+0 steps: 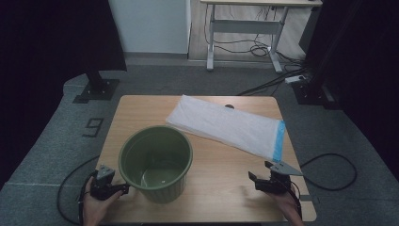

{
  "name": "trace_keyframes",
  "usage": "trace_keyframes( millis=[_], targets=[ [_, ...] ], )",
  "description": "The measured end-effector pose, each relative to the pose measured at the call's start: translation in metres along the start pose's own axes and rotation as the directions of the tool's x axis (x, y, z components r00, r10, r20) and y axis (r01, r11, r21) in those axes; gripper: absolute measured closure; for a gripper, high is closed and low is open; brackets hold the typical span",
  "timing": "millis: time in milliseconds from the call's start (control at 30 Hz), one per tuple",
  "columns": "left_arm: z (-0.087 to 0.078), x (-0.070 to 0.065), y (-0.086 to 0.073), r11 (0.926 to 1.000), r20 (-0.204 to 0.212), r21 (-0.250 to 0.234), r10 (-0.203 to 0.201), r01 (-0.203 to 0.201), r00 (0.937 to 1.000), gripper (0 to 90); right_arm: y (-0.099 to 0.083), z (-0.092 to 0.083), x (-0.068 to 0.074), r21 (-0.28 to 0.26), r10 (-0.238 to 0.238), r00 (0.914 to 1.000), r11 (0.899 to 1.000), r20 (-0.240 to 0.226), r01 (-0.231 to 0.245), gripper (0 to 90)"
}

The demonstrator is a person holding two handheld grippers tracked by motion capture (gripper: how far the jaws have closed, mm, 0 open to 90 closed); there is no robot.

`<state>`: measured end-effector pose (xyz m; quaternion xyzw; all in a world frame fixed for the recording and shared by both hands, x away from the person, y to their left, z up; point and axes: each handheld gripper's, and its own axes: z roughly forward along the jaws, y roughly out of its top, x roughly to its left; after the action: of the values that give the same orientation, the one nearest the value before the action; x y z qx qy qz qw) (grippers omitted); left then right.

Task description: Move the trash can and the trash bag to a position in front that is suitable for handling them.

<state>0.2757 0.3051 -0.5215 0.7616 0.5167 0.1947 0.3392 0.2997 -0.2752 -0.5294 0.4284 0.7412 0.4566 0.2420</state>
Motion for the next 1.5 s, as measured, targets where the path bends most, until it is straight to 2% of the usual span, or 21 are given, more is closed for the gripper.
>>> trace_keyframes(
  millis=[100,200,333,433,467,500,533,600,633,667,700,767,800,833,867,900,1000,1033,1133,1200,1500],
  targets=[
    [-0.003,-0.003,-0.001,0.9998,0.011,-0.008,0.018,-0.018,0.9998,14.1,-0.002,0.001,-0.003,0.012,0.026,0.9996,1.0,0.003,-0.026,13.8],
    [-0.009,-0.007,-0.004,0.9993,0.026,-0.024,0.029,-0.028,0.9992,14.2,-0.002,0.001,-0.004,0.013,0.027,0.9996,1.0,-0.001,-0.027,13.9],
    [-0.019,-0.015,-0.011,0.9977,0.071,-0.051,0.048,-0.044,0.9964,14.2,-0.002,0.003,-0.005,0.019,0.02,0.9998,1.0,-0.006,-0.02,14.2],
    [-0.026,-0.023,-0.015,0.9948,0.119,-0.079,0.073,-0.064,0.9901,14.1,-0.002,0.003,-0.007,0.021,0.017,0.9998,1.0,-0.011,-0.017,14.5],
    [-0.026,-0.023,-0.015,0.9948,0.119,-0.079,0.073,-0.064,0.9901,14.0,-0.002,0.003,-0.007,0.021,0.017,0.9998,1.0,-0.011,-0.017,14.5],
    [-0.031,-0.029,-0.015,0.9912,0.166,-0.1,0.102,-0.086,0.9809,14.0,-0.001,0.003,-0.007,0.019,0.018,0.9998,1.0,-0.013,-0.018,14.6],
    [-0.032,-0.031,-0.014,0.9896,0.174,-0.108,0.113,-0.095,0.9782,14.0,0.0,0.003,-0.007,0.017,0.017,0.9998,1.0,-0.014,-0.016,14.6],
    [-0.033,-0.038,-0.011,0.9844,0.223,-0.12,0.153,-0.129,0.9627,13.1,0.001,0.002,-0.007,0.012,0.011,0.9998,1.0,-0.019,-0.011,14.8],
    [-0.033,-0.038,-0.011,0.9844,0.223,-0.12,0.153,-0.129,0.9627,12.1,0.001,0.002,-0.007,0.01,0.009,0.9998,1.0,-0.02,-0.009,14.8],
    [-0.032,-0.045,-0.007,0.979,0.268,-0.126,0.189,-0.161,0.9446,10.9,0.001,0.001,-0.007,0.009,0.009,0.9998,1.0,-0.02,-0.008,14.9],
    [-0.031,-0.049,-0.004,0.9759,0.29,-0.128,0.207,-0.177,0.9342,10.2,0.0,0.001,-0.008,0.009,0.011,0.9998,1.0,-0.018,-0.011,15.0],
    [-0.028,-0.057,0.001,0.9695,0.312,-0.127,0.24,-0.21,0.9193,9.2,0.0,0.001,-0.008,0.011,0.014,0.9998,1.0,-0.017,-0.013,15.0],
    [-0.028,-0.057,0.001,0.9695,0.312,-0.127,0.24,-0.21,0.9193,6.5,0.0,0.001,-0.008,0.011,0.014,0.9998,1.0,-0.017,-0.013,15.0],
    [-0.025,-0.062,0.006,0.9653,0.301,-0.117,0.259,-0.233,0.9178,7.4,0.0,0.001,-0.008,0.014,0.015,0.9998,1.0,-0.014,-0.015,15.0],
    [-0.023,-0.064,0.008,0.9641,0.308,-0.118,0.263,-0.238,0.9142,7.7,0.0,0.001,-0.008,0.013,0.015,0.9998,1.0,-0.014,-0.015,15.0],
    [-0.023,-0.064,0.008,0.9641,0.308,-0.118,0.263,-0.238,0.9142,7.7,0.0,0.001,-0.007,0.013,0.014,0.9998,1.0,-0.014,-0.014,15.1],
    [-0.014,-0.068,0.018,0.9585,0.319,-0.119,0.284,-0.259,0.904,7.8,-0.002,0.002,-0.005,0.026,0.001,0.9998,1.0,-0.021,0.0,15.2],
    [-0.014,-0.068,0.018,0.9585,0.319,-0.119,0.284,-0.259,0.904,7.8,-0.002,0.002,-0.005,0.026,0.001,0.9998,1.0,-0.021,0.0,15.2],
    [-0.002,-0.075,0.032,0.9494,0.331,-0.116,0.314,-0.292,0.8898,7.7,-0.003,0.001,-0.002,0.035,-0.015,0.9996,0.999,-0.022,0.016,15.4],
    [0.004,-0.079,0.039,0.9459,0.334,-0.117,0.325,-0.303,0.8851,7.8,-0.004,-0.001,-0.002,0.032,-0.014,0.9997,0.999,-0.021,0.015,15.7],
    [0.025,-0.096,0.059,0.9371,0.34,-0.124,0.349,-0.326,0.8734,8.7,-0.006,-0.008,-0.005,0.022,-0.004,0.9999,1.0,-0.01,0.004,16.6]
  ],
)
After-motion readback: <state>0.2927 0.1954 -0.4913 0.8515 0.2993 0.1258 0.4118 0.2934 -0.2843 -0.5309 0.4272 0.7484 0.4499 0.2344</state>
